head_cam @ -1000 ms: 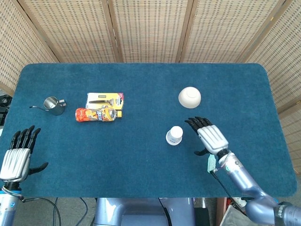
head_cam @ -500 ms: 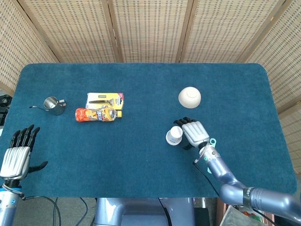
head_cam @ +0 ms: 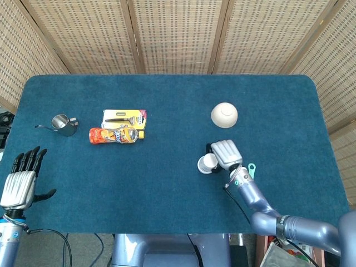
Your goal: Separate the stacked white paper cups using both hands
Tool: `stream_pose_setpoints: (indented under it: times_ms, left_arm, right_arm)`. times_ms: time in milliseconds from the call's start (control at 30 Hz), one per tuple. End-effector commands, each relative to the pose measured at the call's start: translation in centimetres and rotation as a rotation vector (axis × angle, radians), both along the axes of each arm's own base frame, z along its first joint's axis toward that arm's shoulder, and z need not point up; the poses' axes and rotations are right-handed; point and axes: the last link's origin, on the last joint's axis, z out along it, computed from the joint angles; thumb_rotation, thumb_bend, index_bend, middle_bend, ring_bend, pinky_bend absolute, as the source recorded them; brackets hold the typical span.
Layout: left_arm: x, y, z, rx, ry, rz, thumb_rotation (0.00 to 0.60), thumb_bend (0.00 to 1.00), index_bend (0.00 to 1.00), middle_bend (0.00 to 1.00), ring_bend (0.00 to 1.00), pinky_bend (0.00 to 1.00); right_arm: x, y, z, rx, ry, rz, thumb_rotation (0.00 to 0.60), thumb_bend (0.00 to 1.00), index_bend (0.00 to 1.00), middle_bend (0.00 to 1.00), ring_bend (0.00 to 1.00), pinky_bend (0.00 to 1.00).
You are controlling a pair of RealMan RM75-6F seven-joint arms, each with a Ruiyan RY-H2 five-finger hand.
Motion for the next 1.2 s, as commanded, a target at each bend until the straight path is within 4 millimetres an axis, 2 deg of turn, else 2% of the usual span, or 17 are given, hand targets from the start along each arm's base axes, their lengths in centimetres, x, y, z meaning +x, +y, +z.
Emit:
stream_pose_setpoints:
  times_ms: [33,200,367,500,567,733,867,1067,1200]
  left_arm:
    - [0.0,0.1,-0.1,-0.004,0.001,0.005,0.6,0.01,0.0,0.0,0.0,0.0]
    - [-0.1,0.2,-0.1,-0.006,0.004,0.006,0.6,0.01,0.0,0.0,0.0,0.0]
    - [0.0,1.0,0.0,-0.005,0.011,-0.014,0.6,0.01,0.0,0.0,0.0,0.0]
    - [0.5,2.9,0.2,-0.004,0.016,-0.07,0.6,0.01,0.0,0.0,0.0,0.0]
    - [1.1,4.6,0.2,-0.011,0.015,-0.114,0.6,0.01,0.0,0.0,0.0,0.0]
    - [3.3,8.4,-0.5,0.002,0.069,-0.258,0.6,0.01,0.01,0.0,0.0,0.0]
    - [5.8,11.0,-1.9,0.06,0.0,-0.396,0.6,0.05,0.16,0.0,0.0,0.0]
    - [8.7,12.4,-4.7,0.099,-0.051,-0.49,0.6,0.08,0.29,0.0,0.0,0.0]
    - [11.3,13.2,-6.9,0.121,-0.125,-0.553,0.6,0.08,0.3,0.0,0.0,0.0]
  right_arm:
    - [0.0,0.0,-0.1,-0.004,-0.024,0.003,0.6,0.31,0.58,0.61,0.47,0.62]
    - [0.5,0.2,0.6,-0.012,-0.086,0.006,0.6,0.32,0.58,0.61,0.47,0.62]
    - [1.7,0.5,2.7,-0.009,-0.257,-0.036,0.6,0.32,0.58,0.61,0.47,0.62]
    - [2.5,0.5,4.5,0.004,-0.396,-0.086,0.6,0.33,0.58,0.61,0.47,0.62]
    - [2.9,0.5,5.1,0.029,-0.473,-0.13,0.6,0.33,0.58,0.6,0.47,0.62]
    - [4.1,0.4,5.8,0.128,-0.627,-0.248,0.6,0.34,0.58,0.61,0.47,0.62]
    - [5.4,0.0,5.8,0.201,-0.737,-0.339,0.6,0.34,0.58,0.61,0.47,0.62]
    - [6.7,-0.6,4.8,0.258,-0.826,-0.425,0.6,0.34,0.58,0.61,0.47,0.62]
    - [7.7,-1.5,4.1,0.279,-0.891,-0.496,0.6,0.34,0.58,0.61,0.47,0.62]
